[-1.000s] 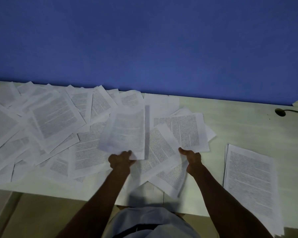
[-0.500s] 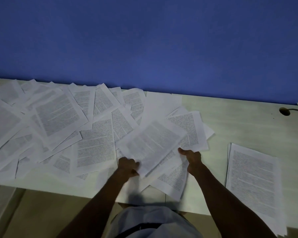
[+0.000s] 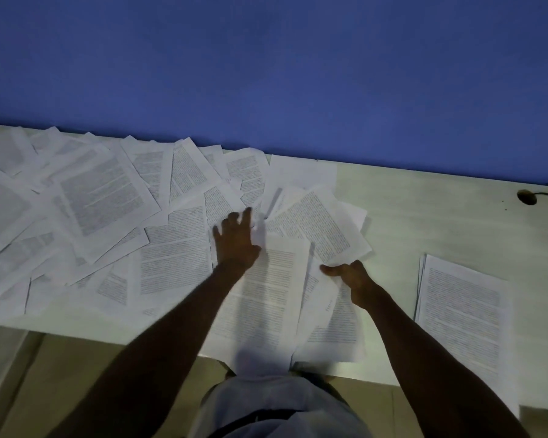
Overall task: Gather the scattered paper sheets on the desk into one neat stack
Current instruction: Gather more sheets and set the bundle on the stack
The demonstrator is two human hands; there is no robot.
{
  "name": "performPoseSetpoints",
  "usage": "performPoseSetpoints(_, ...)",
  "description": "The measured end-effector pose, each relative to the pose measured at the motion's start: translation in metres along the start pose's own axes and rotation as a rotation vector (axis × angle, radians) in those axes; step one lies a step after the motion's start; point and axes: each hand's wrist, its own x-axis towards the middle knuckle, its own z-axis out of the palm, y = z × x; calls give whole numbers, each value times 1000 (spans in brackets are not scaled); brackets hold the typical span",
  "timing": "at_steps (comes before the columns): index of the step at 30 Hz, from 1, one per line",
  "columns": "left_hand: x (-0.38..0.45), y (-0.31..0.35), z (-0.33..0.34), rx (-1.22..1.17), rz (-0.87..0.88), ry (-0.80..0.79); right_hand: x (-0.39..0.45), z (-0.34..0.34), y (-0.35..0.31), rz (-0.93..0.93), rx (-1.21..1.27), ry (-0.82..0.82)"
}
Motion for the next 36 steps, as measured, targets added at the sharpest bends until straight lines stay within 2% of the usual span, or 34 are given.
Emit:
performPoseSetpoints(1, -11, 3, 5, -94, -158, 54, -1, 1, -1, -8, -2, -4)
performPoseSetpoints(3, -36, 0, 15, -276, -481, 23, -5, -1, -3, -4, 21, 3)
performPoseSetpoints(5, -53, -13, 28, -347, -618, -49, -6, -3, -4, -8, 70, -39)
performPoseSetpoints(7, -56, -30, 39, -417, -570, -116, -9, -5, -9, -4, 91, -100)
performPoseSetpoints(11, -49, -48, 21, -751, -221, -403, -4, -7, -17, 0, 66, -142)
performPoseSetpoints(13, -46, -49, 11, -708, -121, -594, 2, -6, -17, 33, 147, -113)
performPoseSetpoints(16, -51, -43, 7, -645, -117, -791, 6, 4, -16, 40, 169, 89)
performPoseSetpoints(19, -62, -38, 18, -709, -175, -872, 9, 9, -7, 31, 131, 227)
performPoseSetpoints(26, -58, -68, 2, -594, -273, -711, 8, -3, -6, 46, 112, 334)
performPoseSetpoints(29, -54, -83, -12, -849, -188, -789, 4, -9, -4, 53, 48, 283)
performPoseSetpoints(32, -43, -90, -28, -1149, -229, -724, -4, -9, -7, 45, -25, 228)
performPoseSetpoints(33, -37, -88, -32, -1131, -237, -655, -6, -8, -8, 31, -41, 220)
performPoseSetpoints(36, -21, -62, -34, -838, -175, -472, -8, -5, -11, -12, -37, 157)
